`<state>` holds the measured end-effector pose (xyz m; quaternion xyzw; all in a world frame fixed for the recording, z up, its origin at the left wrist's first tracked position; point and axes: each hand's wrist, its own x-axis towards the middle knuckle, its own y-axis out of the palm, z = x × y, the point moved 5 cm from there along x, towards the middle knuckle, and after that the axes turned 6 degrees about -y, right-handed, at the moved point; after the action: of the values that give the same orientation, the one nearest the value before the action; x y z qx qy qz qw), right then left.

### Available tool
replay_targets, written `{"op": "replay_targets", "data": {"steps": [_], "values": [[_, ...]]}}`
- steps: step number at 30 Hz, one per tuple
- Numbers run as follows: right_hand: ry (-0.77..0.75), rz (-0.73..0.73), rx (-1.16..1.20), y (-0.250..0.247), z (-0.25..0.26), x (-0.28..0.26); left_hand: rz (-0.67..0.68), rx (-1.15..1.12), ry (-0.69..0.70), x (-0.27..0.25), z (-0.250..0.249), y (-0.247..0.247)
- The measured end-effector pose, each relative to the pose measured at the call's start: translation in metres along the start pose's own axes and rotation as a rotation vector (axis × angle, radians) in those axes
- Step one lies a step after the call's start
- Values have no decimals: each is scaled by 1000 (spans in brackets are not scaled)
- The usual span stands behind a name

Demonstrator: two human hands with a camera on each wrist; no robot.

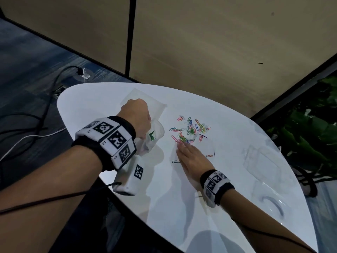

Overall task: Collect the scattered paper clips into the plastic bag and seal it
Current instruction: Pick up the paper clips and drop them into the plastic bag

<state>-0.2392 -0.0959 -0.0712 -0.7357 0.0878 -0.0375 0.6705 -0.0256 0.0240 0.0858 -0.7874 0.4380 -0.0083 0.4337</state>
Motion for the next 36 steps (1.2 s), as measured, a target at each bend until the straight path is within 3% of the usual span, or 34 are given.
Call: {"op": "replay_targets", "data": {"steps": [6, 12, 16, 21, 25, 28, 32, 36], "values": [[288, 250, 145, -1, -33, 34, -3, 14, -8, -3, -2, 1], [320, 127, 149, -10, -36, 49, 8, 14, -1, -1, -4, 2], [586, 23, 355, -25, -52, 33, 10, 21, 10, -3, -5, 3], [881, -284, 713, -58, -68, 2, 21, 32, 23, -4, -7, 6], [843, -592, 1232, -97, -42, 7, 44, 36, 28, -4, -7, 12], [734, -645, 1629, -117, -7, 28, 51, 14, 17, -3, -8, 18], [737, -522, 1652, -114, 26, 48, 54, -9, 15, -5, -11, 19], [695, -378, 1317, -103, 34, 57, 66, -16, 29, -7, -14, 19]]}}
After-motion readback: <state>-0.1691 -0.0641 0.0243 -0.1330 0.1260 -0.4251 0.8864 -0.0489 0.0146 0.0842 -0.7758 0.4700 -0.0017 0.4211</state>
